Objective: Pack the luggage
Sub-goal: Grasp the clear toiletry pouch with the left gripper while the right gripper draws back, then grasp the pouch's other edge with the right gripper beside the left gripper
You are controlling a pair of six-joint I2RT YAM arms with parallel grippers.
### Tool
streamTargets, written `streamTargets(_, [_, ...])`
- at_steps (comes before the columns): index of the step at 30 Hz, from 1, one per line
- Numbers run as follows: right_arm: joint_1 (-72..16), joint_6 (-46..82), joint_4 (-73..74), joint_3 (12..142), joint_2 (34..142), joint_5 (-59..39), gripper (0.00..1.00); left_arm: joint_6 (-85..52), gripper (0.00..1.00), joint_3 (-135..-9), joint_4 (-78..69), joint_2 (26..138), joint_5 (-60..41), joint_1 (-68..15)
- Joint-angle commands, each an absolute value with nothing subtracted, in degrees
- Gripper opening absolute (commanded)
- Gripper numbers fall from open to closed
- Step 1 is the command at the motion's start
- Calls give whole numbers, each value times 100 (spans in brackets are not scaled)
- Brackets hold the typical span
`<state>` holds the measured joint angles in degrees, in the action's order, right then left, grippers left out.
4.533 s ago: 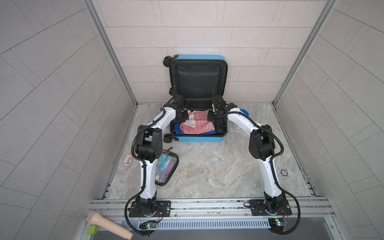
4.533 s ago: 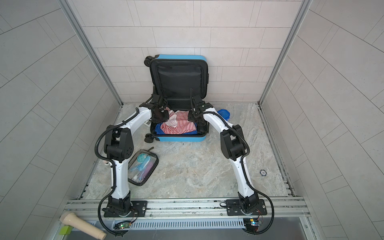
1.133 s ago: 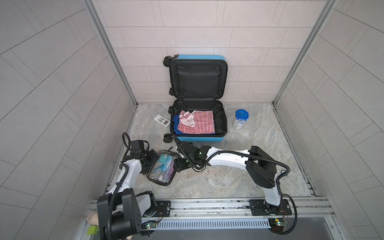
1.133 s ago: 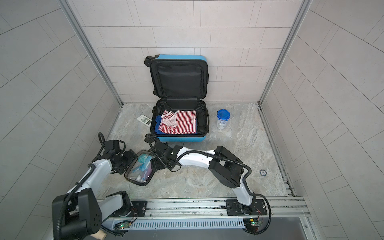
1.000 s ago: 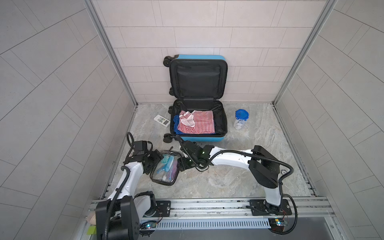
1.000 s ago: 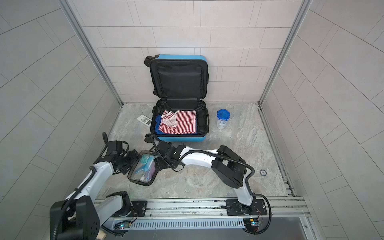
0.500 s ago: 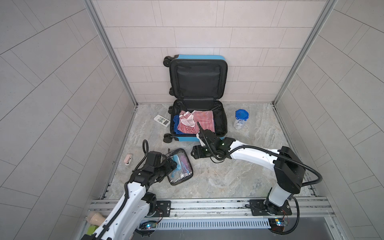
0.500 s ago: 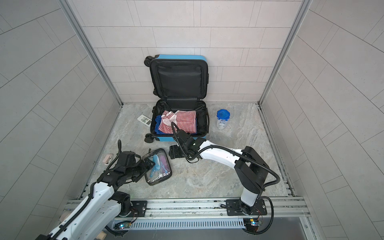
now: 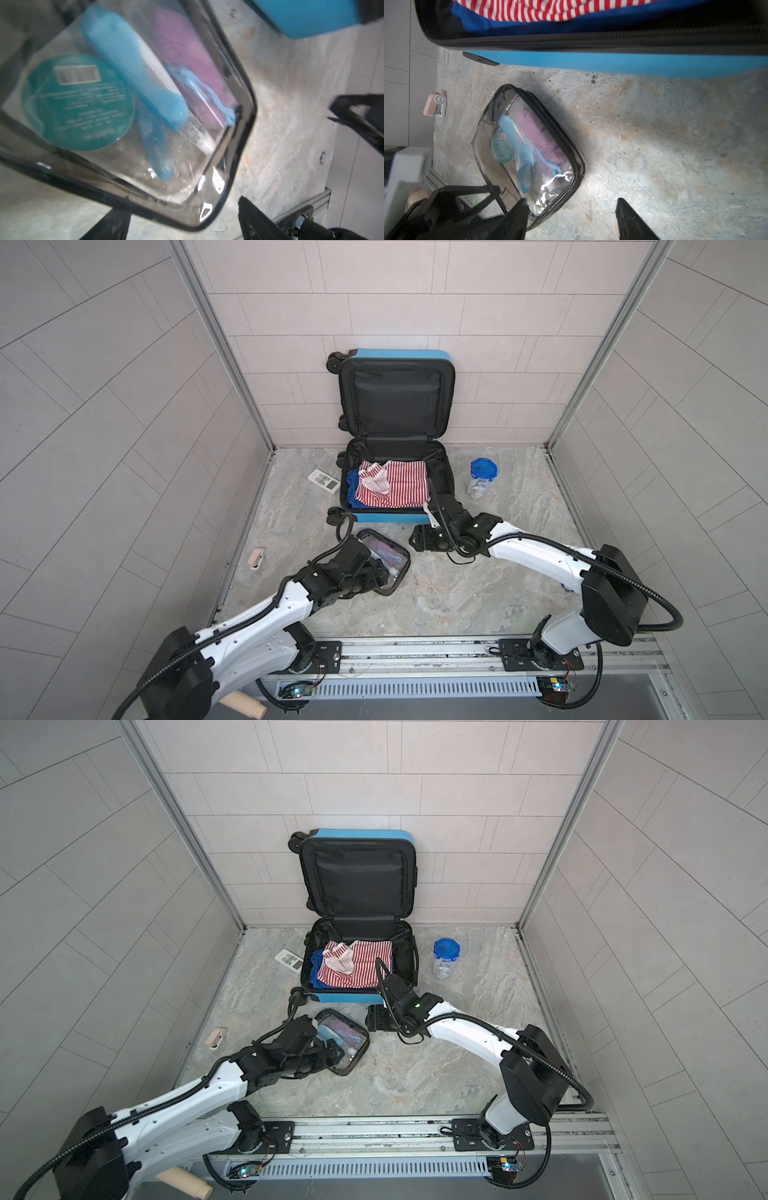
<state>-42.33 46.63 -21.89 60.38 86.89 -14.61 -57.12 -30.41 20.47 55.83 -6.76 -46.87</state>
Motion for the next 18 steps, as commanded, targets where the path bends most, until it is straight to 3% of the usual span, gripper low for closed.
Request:
streamTargets(1, [-4221, 5041, -2287, 5862, 8444, -1402, 66, -5443, 86, -3676, 1918, 5684, -24, -5314])
streamTargets(5, [-4237, 5456, -1949, 5514, 8271, -1476, 65, -5051, 86, -3992, 2451, 5695, -21, -5485])
streamTargets(9, [-4321, 5758, -1718, 5217, 8162, -1416, 65, -4912, 89, -4040, 3216, 5451, 891, -5335])
streamTargets(13, [-4499, 5971, -1451, 5076, 8222, -1380, 67, -4543, 90, -3937, 3583, 5292, 702, -4151])
streamTargets(18, [-4730, 6173, -1099, 5128, 8643, -1436, 68, -3828, 90, -3745, 2991, 5548, -82, -2820])
